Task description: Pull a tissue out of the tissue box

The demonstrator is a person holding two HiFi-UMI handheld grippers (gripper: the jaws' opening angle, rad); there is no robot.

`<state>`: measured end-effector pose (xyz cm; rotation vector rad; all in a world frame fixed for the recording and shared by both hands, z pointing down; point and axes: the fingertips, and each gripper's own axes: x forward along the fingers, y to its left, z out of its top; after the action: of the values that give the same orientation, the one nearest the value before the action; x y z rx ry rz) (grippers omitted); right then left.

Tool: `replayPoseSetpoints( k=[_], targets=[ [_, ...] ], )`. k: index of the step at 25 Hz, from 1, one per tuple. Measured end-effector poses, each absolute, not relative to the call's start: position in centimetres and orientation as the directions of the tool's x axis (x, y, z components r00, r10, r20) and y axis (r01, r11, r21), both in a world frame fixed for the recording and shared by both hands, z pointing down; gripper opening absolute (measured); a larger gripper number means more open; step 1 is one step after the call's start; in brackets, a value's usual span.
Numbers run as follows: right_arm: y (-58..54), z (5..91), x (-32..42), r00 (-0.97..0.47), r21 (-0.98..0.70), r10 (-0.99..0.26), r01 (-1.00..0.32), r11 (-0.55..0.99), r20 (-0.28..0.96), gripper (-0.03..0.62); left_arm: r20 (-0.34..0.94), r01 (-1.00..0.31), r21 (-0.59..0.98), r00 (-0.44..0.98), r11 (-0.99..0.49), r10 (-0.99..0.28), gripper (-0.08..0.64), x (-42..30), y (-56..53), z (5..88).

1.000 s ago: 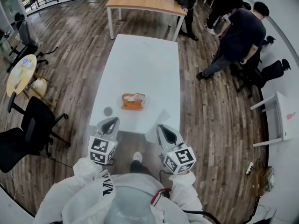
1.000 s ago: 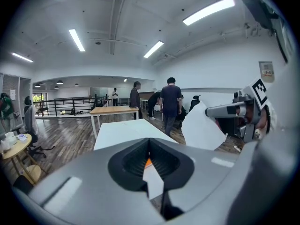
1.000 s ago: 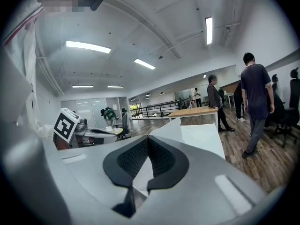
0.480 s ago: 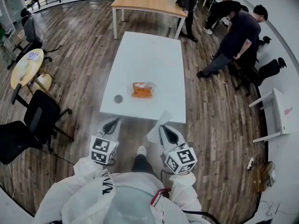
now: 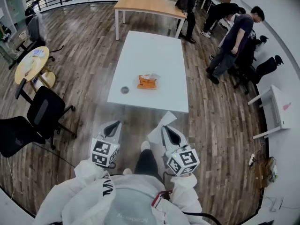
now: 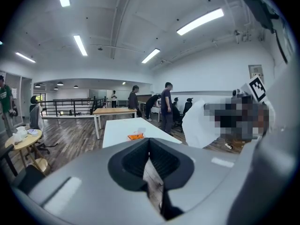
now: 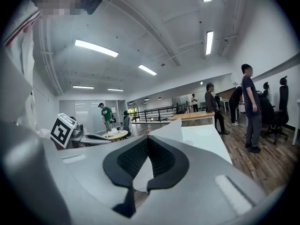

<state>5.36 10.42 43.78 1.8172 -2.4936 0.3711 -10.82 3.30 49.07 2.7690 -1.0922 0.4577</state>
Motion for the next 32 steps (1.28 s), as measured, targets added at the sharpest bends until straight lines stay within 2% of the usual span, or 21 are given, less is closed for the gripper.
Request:
replayPoseSetpoints(
  k=[8, 19, 32],
  targets=[
    [13.9, 42.8, 4.0, -0.310, -0.178, -0.936, -0.943, 0.281, 0.165, 0.003, 0.334, -0.682, 0.026, 0.695, -0.730, -0.637, 0.000, -12.5, 6.4, 49.1],
    [16.2, 42.4, 4.5, -0.303, -0.181, -0.935, -0.945, 0.271, 0.186, 0.003, 0.346, -0.659, 0.052, 0.717, -0.751, -0.605, 0.000, -10.8, 8.6, 49.3],
    [16.6, 42.0, 6.4, -0.329, -0.190, -0.932, -0.935, 0.299, 0.154, 0.003, 0.313, -0.679, 0.037, 0.705, -0.734, -0.636, 0.000, -8.7, 9.5, 47.5]
  ],
)
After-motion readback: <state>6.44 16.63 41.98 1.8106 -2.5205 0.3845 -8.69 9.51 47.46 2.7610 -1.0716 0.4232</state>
